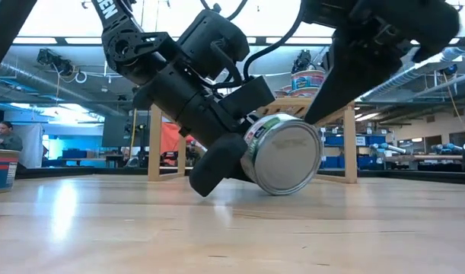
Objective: Stack canned seafood by type on shelf
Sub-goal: Stack the green tuna can on top of the other green tuna can on the shelf
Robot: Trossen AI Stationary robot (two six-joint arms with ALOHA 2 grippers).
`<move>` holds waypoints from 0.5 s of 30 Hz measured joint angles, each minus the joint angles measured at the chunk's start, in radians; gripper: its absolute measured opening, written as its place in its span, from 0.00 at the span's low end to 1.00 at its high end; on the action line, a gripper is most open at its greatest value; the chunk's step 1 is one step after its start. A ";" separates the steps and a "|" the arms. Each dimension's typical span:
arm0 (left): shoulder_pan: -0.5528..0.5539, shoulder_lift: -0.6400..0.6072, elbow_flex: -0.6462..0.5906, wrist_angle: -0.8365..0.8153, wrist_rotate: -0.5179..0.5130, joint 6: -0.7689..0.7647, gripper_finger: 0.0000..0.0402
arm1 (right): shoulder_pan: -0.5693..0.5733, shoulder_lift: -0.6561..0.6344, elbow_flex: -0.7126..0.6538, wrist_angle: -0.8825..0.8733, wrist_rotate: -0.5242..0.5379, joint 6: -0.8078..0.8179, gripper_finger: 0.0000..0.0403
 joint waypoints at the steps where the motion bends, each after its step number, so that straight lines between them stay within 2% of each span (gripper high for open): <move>1: -0.002 0.000 -0.005 0.004 -0.001 0.000 0.00 | -0.005 0.000 0.000 0.006 -0.001 -0.006 0.02; 9: -0.004 -0.015 -0.019 -0.012 -0.027 0.000 0.00 | -0.035 0.001 -0.001 0.021 -0.025 -0.015 0.02; 15: -0.005 -0.074 -0.020 -0.110 -0.065 0.000 0.00 | -0.042 0.005 -0.004 0.018 -0.041 -0.015 0.02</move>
